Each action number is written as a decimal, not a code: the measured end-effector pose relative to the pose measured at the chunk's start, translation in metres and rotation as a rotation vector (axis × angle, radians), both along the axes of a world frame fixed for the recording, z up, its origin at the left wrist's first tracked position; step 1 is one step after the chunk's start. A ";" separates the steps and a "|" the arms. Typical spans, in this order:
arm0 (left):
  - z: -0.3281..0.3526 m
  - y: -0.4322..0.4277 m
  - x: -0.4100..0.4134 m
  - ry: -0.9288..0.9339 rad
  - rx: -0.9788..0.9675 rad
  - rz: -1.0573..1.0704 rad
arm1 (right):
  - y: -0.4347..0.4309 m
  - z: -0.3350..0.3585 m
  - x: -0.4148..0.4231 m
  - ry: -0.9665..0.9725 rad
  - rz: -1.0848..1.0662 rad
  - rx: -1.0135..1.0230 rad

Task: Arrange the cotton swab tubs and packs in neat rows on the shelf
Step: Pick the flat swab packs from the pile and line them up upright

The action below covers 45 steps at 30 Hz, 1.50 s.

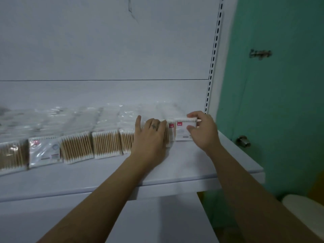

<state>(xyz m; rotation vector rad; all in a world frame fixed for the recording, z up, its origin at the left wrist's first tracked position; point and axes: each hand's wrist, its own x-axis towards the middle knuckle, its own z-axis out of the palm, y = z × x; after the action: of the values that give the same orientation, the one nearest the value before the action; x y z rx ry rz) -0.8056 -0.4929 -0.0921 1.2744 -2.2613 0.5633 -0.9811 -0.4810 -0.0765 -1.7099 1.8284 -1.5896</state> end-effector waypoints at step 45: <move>0.038 -0.002 0.160 0.139 0.105 0.090 | -0.041 0.069 0.174 0.726 0.377 0.045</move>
<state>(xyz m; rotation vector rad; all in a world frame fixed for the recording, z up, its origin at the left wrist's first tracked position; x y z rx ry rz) -0.6453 -0.4950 -0.0542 1.4263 -2.1524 0.3789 -0.8071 -0.5225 -0.0077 -2.6377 1.6001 -0.8233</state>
